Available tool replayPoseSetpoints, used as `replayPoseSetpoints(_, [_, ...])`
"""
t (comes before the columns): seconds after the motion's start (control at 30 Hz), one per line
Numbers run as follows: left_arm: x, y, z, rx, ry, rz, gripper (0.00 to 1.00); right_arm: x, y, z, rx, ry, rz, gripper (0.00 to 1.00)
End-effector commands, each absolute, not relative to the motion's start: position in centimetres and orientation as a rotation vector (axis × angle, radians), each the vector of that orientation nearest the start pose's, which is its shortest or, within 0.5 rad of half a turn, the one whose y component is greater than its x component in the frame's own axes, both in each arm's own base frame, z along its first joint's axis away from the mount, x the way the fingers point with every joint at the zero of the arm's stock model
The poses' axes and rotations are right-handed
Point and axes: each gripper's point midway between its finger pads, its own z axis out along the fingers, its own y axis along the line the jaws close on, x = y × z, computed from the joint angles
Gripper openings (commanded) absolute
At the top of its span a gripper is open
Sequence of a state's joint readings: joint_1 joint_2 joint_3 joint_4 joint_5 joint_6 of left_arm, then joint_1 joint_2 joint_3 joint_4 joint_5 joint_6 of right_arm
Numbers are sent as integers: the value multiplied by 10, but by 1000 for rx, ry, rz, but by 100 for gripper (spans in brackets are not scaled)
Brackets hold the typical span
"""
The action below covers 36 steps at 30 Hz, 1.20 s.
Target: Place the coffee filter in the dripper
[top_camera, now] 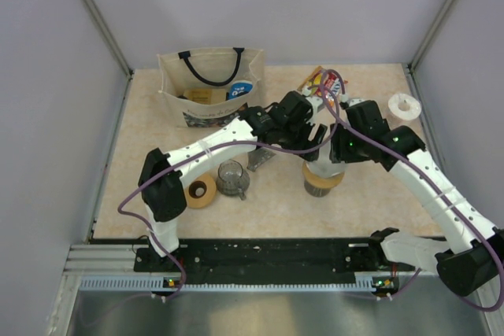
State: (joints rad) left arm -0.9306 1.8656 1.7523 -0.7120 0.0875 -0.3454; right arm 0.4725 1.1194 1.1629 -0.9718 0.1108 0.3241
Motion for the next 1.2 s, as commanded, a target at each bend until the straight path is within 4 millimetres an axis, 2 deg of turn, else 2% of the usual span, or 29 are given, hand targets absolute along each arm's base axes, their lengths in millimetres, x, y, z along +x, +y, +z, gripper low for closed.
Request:
replayPoseSetpoints(0.0, [271, -416, 212, 760, 2332, -733, 85, 248, 119, 217, -112, 2429, 243, 52])
replayPoseSetpoints(0.2, [265, -414, 253, 764, 2231, -804, 93, 241, 128, 259, -151, 2329, 358, 52])
replayPoseSetpoints(0.3, [255, -408, 283, 769, 2162, -865, 99, 232, 128, 289, -197, 2247, 403, 55])
replayPoseSetpoints(0.47, [243, -393, 325, 762, 2037, -917, 99, 221, 127, 342, -242, 2086, 464, 61])
replayPoseSetpoints(0.6, [250, -362, 345, 647, 1988, -813, 99, 219, 126, 366, -220, 1989, 491, 68])
replayPoseSetpoints(0.7, [268, -327, 349, 473, 1982, -692, 99, 223, 121, 382, -152, 1881, 500, 81])
replayPoseSetpoints(0.77, [279, -301, 345, 356, 1994, -661, 99, 230, 114, 396, -79, 1781, 493, 93])
replayPoseSetpoints(0.8, [287, -287, 333, 294, 2026, -638, 99, 233, 111, 402, -51, 1733, 494, 97])
replayPoseSetpoints(0.87, [301, -255, 317, 150, 2073, -606, 99, 237, 108, 410, -19, 1640, 502, 99])
replayPoseSetpoints(0.93, [315, -215, 288, -24, 2141, -530, 99, 241, 110, 418, -11, 1571, 519, 99])
replayPoseSetpoints(1.07, [315, -155, 236, -285, 2244, -375, 99, 256, 118, 419, -48, 1572, 504, 99])
replayPoseSetpoints(1.17, [309, -133, 203, -386, 2300, -366, 99, 276, 133, 410, -86, 1623, 497, 99])
